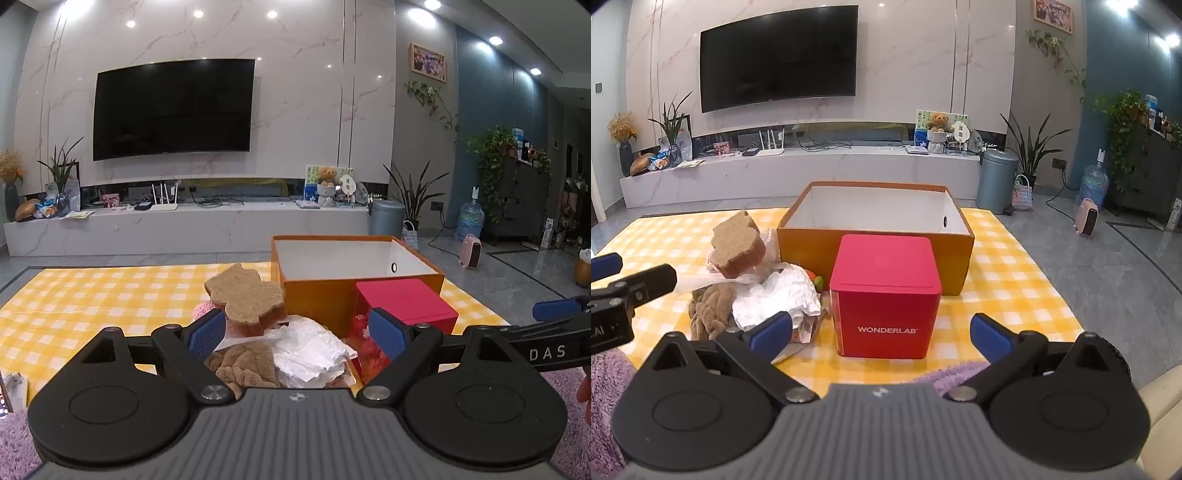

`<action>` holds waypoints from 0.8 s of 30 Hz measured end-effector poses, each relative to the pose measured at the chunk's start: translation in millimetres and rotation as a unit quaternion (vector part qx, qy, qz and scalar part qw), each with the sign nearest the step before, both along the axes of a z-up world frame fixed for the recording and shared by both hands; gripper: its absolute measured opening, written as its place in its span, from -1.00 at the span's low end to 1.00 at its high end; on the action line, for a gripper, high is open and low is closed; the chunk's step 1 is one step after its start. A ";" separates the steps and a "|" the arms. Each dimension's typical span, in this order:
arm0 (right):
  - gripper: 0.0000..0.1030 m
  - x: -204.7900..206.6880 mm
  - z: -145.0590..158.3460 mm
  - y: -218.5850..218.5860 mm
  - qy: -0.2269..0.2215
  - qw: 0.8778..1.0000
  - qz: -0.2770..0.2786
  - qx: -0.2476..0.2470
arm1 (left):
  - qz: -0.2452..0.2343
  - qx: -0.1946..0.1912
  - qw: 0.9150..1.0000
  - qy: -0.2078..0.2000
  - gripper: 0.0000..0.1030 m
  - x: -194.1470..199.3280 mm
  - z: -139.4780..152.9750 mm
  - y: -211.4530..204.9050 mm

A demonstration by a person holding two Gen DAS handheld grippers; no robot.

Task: Organize soft objects

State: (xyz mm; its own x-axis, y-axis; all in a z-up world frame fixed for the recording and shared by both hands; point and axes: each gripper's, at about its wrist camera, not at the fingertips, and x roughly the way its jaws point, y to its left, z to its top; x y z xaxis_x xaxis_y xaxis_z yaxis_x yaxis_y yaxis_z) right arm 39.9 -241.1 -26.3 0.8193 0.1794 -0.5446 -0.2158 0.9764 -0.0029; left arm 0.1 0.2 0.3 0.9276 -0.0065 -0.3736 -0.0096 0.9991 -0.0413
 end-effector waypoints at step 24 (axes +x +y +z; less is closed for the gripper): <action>0.95 -8.3 0.2 3.7 -0.019 1.000 0.005 -0.013 | 0.005 -0.011 1.000 0.012 0.98 0.7 1.0 2.6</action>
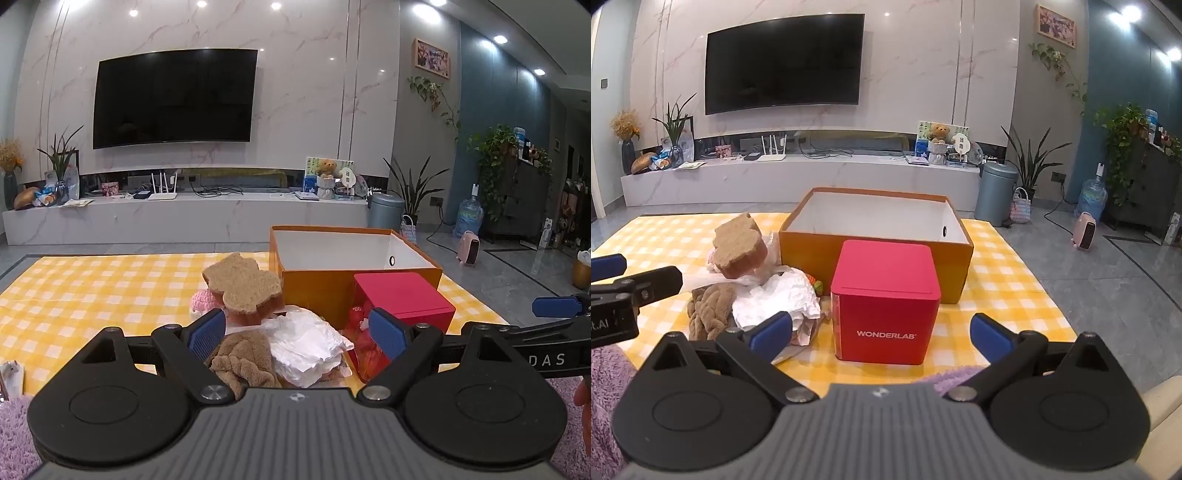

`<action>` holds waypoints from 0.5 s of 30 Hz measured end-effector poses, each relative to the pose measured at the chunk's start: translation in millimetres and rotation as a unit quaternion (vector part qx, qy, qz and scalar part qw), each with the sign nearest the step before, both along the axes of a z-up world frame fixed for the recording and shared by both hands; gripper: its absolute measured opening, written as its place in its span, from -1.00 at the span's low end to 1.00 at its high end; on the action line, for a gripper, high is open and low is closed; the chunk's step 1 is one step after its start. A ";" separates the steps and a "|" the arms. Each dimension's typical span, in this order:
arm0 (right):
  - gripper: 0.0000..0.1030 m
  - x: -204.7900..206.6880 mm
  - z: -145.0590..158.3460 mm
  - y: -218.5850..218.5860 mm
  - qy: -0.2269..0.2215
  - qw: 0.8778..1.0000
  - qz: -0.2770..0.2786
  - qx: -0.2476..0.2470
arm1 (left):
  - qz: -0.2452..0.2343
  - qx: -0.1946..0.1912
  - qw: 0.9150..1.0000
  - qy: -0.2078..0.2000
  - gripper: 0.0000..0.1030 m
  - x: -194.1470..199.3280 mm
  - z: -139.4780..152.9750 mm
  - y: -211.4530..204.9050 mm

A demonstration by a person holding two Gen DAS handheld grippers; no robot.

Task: Organize soft objects

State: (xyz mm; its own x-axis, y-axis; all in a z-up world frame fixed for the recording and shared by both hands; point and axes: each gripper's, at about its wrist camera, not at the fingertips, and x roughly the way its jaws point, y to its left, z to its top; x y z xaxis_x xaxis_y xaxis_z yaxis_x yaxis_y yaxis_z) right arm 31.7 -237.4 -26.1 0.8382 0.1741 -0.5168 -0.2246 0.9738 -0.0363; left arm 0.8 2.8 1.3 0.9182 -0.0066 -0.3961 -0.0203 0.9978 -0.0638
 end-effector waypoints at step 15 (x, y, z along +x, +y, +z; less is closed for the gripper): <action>0.95 1.1 -1.8 -0.2 0.005 1.000 0.002 0.003 | 0.000 -0.001 1.000 0.004 0.98 -0.2 -3.4 -0.3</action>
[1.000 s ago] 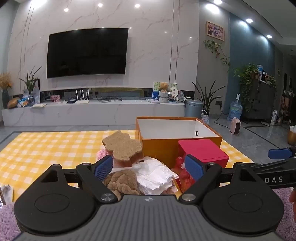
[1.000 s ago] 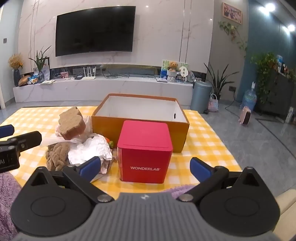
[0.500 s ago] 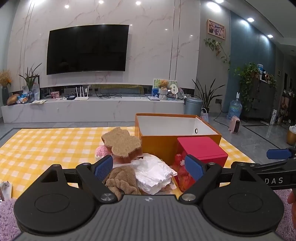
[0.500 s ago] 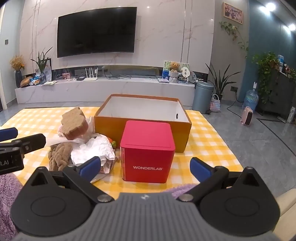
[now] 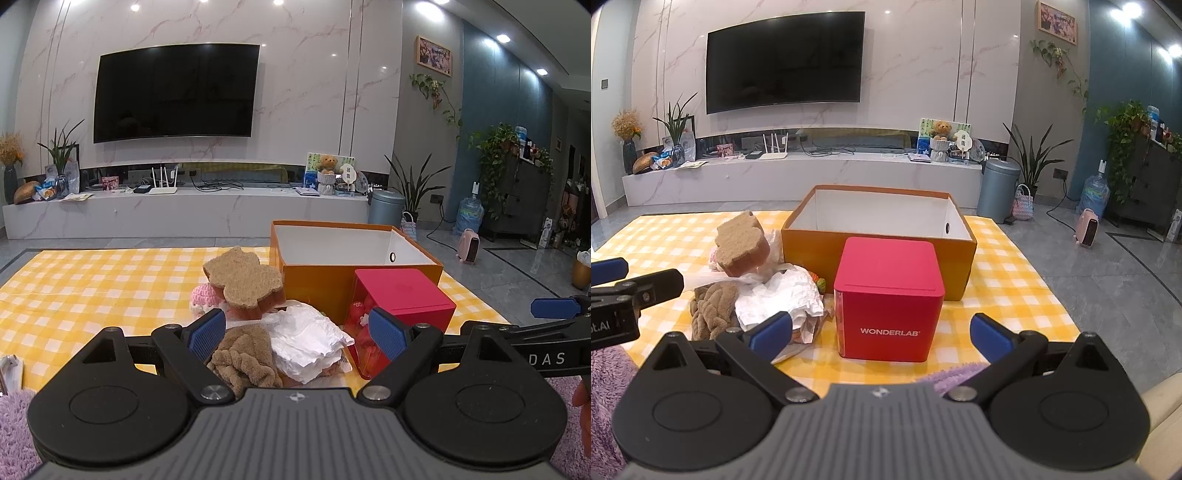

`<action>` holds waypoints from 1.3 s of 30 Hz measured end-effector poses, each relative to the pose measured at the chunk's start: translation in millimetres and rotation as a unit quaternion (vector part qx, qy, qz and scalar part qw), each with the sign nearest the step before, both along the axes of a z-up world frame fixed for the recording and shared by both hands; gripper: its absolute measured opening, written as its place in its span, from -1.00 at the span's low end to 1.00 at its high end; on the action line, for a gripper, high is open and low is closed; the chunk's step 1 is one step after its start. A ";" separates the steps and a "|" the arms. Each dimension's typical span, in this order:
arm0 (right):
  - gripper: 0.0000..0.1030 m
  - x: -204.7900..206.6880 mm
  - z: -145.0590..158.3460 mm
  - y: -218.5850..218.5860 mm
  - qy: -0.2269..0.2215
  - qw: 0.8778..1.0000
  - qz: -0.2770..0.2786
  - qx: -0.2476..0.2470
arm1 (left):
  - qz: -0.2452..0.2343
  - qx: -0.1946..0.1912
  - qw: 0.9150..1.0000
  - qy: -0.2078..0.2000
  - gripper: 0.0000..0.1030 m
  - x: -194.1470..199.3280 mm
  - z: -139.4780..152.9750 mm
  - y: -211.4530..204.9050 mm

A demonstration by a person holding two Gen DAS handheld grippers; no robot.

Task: Organize soft objects

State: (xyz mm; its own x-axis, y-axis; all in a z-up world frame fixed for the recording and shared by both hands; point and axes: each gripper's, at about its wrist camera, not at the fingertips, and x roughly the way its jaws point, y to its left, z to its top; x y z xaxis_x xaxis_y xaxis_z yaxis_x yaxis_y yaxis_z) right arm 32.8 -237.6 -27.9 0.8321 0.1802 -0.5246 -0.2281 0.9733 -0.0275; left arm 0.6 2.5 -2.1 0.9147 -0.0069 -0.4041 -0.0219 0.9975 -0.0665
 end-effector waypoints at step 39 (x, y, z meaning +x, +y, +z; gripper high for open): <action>0.95 5.2 -5.3 -1.3 0.019 1.000 -0.005 0.005 | 0.005 -0.010 1.000 0.025 0.98 0.8 -1.0 3.8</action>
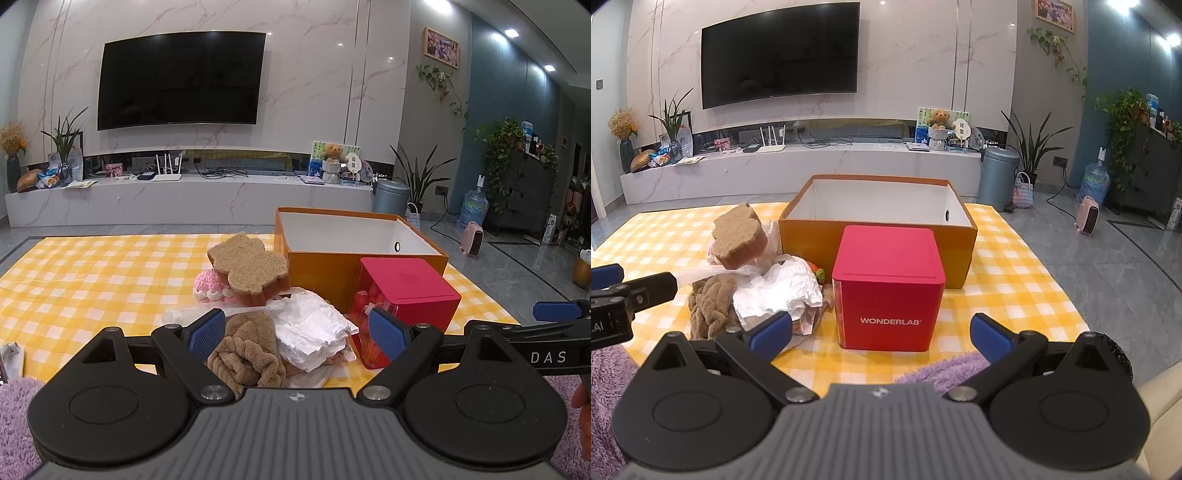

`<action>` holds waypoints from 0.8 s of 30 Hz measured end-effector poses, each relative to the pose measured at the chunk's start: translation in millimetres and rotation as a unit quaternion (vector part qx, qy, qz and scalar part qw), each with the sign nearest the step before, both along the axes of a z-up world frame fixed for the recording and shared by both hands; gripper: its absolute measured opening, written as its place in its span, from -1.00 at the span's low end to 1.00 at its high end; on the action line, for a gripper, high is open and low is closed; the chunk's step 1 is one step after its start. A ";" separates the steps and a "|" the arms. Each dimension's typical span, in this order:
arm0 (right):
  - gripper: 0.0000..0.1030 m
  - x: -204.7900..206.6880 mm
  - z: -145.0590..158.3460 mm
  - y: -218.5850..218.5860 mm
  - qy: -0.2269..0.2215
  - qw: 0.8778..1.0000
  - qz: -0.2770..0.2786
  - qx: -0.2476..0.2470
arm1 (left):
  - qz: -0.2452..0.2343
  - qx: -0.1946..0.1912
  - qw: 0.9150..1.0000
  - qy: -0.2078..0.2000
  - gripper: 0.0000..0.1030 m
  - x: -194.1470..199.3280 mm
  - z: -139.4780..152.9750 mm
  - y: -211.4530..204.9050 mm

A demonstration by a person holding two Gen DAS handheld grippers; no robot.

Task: Organize soft objects

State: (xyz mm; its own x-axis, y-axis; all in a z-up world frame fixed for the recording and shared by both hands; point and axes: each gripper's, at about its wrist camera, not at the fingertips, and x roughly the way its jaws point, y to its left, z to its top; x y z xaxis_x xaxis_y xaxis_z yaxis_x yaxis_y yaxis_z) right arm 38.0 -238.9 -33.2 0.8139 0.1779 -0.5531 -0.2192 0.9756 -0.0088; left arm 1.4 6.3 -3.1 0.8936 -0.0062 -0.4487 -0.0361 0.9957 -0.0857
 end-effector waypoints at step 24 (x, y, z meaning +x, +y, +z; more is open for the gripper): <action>0.95 1.1 -3.4 5.2 0.001 1.000 0.012 -0.008 | -0.001 -0.003 1.000 0.003 0.98 1.3 -3.7 3.2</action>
State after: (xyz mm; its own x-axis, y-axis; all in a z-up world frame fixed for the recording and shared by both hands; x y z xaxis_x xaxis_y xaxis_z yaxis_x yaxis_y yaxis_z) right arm 39.1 -233.7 -36.6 0.8083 0.1884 -0.5578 -0.2427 0.9698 -0.0241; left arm 2.7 9.5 -6.8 0.8908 -0.0098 -0.4542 -0.0354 0.9952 -0.0910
